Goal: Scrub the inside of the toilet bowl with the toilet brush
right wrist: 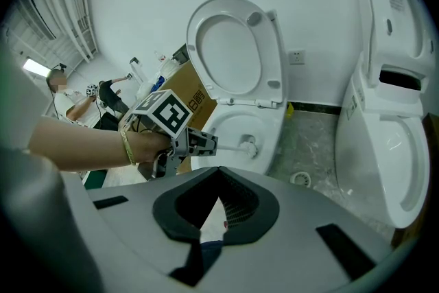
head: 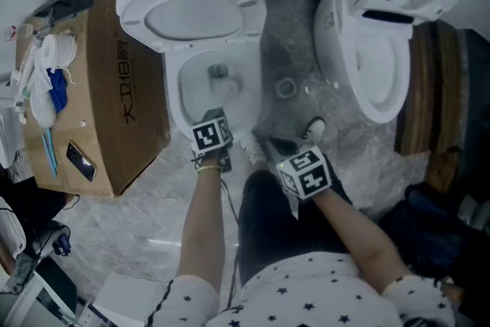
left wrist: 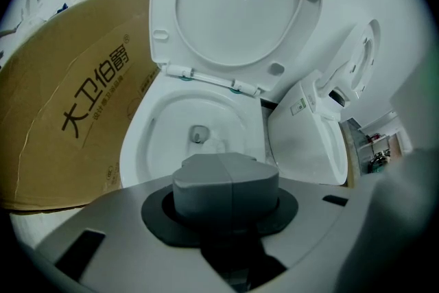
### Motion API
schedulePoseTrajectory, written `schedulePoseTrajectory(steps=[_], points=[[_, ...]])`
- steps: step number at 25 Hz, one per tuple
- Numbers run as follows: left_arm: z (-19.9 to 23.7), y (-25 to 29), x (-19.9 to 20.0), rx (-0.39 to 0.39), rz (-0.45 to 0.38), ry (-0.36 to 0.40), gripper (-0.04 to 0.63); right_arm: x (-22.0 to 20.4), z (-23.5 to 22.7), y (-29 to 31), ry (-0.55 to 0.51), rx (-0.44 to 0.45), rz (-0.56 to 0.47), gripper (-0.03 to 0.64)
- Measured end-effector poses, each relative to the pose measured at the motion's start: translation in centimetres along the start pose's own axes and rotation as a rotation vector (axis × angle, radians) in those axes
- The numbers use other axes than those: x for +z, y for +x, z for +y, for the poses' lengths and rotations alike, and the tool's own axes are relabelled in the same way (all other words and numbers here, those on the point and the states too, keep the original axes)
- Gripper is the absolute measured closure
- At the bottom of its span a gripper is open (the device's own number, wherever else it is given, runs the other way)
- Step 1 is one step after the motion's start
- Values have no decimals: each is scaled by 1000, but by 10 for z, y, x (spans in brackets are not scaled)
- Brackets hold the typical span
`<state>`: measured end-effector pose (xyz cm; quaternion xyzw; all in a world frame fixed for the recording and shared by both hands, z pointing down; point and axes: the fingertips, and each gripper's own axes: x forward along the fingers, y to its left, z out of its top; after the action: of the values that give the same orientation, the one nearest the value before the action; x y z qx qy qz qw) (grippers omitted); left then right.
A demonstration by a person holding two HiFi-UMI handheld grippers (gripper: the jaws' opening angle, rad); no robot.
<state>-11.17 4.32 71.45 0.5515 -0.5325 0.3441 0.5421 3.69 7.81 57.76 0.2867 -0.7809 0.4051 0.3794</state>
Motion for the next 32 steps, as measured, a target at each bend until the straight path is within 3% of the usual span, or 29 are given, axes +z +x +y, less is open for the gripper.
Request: schedulePoseTrajectory(steps=[16,32], points=[[-3,12,43,-7,-38,40,448,5,-5,6,3,-1,13,611],[8,11,69,-3,-37,0,448,13,-8,13,8,1,29,611]])
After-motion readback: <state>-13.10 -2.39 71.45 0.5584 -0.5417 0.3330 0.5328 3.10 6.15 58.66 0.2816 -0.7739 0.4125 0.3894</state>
